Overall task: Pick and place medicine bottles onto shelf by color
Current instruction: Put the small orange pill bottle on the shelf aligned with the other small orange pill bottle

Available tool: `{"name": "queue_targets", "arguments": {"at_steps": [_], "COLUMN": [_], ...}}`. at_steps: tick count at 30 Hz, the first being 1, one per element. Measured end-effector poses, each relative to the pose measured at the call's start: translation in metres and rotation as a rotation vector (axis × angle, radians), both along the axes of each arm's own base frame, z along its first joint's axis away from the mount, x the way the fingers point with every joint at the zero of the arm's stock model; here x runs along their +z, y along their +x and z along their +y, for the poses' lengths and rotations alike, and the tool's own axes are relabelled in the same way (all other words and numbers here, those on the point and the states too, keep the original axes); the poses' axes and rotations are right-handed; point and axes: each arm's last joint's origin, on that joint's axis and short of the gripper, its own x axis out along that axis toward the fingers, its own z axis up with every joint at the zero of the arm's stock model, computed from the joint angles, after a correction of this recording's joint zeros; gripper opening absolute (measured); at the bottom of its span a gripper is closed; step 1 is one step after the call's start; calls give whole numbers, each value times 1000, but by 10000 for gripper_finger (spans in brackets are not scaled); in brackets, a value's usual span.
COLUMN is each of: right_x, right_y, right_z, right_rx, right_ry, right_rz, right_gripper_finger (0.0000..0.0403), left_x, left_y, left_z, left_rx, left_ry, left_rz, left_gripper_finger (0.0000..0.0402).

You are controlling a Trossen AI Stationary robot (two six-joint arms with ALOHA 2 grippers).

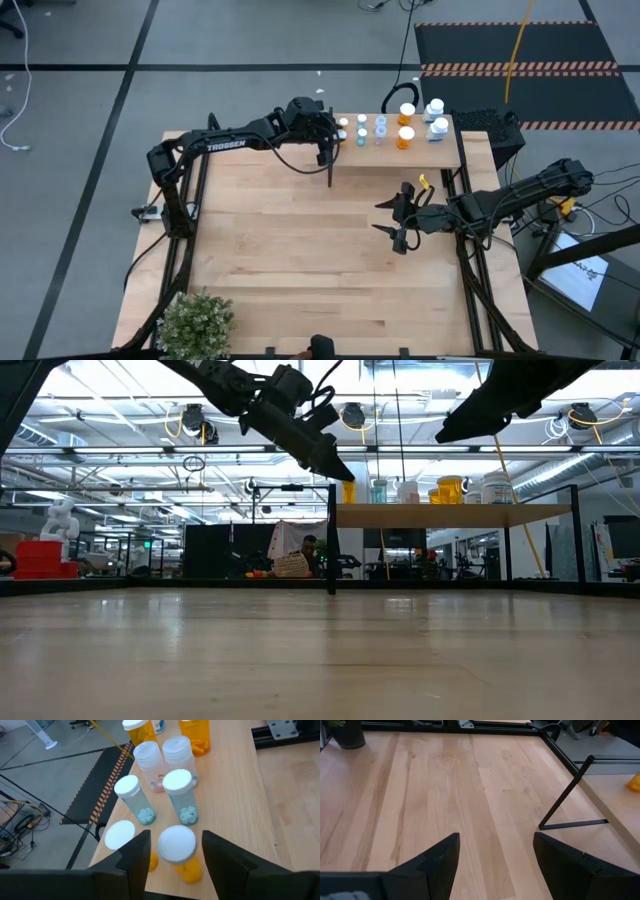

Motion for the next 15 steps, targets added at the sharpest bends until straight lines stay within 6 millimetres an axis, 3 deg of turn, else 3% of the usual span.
{"name": "queue_targets", "arguments": {"at_steps": [15], "right_x": [0], "right_y": [0], "right_z": [0], "right_rx": [1], "right_ry": [0], "right_rz": [0], "right_gripper_finger": [249], "left_x": [11], "left_y": [0], "left_z": [-6], "left_rx": [-9], "left_ry": [19], "left_rz": [-51], "left_gripper_finger": [182]}}
